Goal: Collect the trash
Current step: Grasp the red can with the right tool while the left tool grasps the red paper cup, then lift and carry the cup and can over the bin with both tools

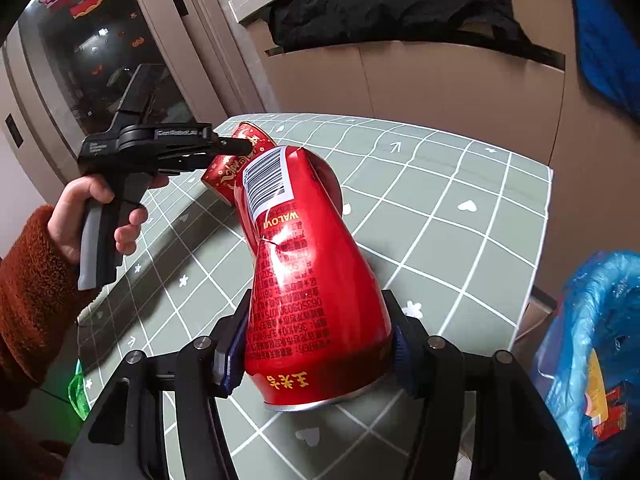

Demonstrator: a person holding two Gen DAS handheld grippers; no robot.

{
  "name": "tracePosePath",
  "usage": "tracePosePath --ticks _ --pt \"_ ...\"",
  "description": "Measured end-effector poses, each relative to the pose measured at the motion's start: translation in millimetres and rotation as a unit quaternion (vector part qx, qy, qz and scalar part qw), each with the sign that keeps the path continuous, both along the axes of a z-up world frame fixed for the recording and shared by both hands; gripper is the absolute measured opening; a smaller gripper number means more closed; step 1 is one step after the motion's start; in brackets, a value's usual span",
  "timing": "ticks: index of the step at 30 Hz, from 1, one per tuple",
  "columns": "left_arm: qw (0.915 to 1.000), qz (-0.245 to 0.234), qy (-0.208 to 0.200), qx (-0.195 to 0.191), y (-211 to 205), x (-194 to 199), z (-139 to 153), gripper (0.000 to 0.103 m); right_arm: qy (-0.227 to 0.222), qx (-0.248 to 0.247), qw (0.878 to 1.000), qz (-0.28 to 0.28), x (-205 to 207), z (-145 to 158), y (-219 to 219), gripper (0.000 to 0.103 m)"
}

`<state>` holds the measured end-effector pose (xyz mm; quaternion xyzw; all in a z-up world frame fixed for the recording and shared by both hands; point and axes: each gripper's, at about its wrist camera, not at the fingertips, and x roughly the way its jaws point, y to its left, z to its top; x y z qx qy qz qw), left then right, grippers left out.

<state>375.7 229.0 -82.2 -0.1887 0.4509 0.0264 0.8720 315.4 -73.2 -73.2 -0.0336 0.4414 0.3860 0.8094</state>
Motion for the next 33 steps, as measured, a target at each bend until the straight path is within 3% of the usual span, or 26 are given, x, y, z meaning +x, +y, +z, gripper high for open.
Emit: tracePosePath --ticks 8,18,23,29,33 --pt "1.0 -0.001 0.002 0.001 -9 -11 6 0.057 -0.007 0.005 1.0 -0.01 -14 6 -13 0.055" --pt "0.9966 -0.01 -0.062 0.053 -41 -64 52 0.055 -0.035 0.008 0.999 -0.021 -28 23 -24 0.055" --pt "0.9896 -0.022 -0.117 0.081 -69 -102 84 0.055 -0.057 0.018 0.998 -0.029 -36 40 -29 0.055" --pt "0.9752 -0.012 -0.201 0.093 -102 -149 120 0.055 -0.108 0.025 0.993 -0.049 -51 74 -43 0.055" --pt "0.9689 -0.031 -0.225 0.097 -129 -165 137 0.055 -0.142 0.023 0.988 -0.062 -63 98 -57 0.055"
